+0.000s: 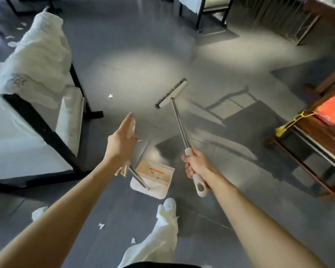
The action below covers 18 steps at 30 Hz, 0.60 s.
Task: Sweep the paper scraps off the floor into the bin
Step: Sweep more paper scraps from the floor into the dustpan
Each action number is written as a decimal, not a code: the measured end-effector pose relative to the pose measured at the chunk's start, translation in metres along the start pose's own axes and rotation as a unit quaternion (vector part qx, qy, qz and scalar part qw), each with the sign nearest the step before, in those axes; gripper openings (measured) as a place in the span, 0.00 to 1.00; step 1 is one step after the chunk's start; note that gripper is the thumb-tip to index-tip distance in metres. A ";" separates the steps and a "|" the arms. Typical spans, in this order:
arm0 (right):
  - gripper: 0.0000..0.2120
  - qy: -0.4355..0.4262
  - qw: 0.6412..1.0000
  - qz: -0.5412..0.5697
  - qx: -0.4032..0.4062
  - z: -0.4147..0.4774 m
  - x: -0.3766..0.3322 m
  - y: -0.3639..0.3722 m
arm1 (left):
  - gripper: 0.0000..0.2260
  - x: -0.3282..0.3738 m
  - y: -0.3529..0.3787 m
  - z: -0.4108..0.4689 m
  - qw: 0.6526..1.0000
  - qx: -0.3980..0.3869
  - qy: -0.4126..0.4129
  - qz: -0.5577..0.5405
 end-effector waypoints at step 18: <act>0.24 -0.042 0.975 -0.173 -0.136 0.499 -0.463 0.076 | 0.31 0.130 0.017 0.609 0.987 0.113 -0.095 0.064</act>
Point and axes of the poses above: each hand's wrist, its own z-axis towards the middle knuckle, its own y-axis out of the palm, x = y × z, the point moved 7 cm from there along z, towards the middle knuckle, and after that the axes turned 4 degrees about z, right-handed, at the moved point
